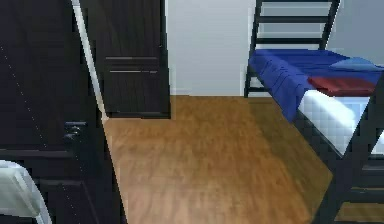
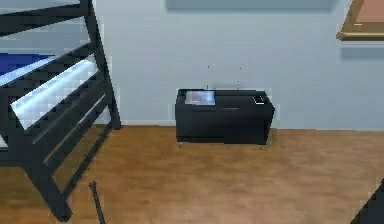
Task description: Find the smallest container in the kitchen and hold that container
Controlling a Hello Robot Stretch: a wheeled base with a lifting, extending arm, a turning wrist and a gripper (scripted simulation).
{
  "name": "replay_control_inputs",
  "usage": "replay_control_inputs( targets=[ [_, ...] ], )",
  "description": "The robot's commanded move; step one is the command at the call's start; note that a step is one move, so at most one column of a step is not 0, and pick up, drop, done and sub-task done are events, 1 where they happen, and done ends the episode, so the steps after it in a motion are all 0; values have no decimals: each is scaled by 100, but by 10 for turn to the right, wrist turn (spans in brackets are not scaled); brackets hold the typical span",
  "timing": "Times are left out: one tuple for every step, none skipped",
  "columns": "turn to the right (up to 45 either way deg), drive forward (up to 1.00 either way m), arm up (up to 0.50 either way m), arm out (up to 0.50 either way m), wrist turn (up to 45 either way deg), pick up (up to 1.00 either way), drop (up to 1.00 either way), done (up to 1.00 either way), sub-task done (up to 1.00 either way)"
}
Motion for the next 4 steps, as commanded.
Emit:
replay_control_inputs(
  targets=[
    [0,85,0,0,0,0,0,0,0],
    [390,0,0,0,0,0,0,0,0],
    [0,30,0,0,0,0,0,0,0],
    [-450,0,0,0,0,0,0,0,0]
  ],
)
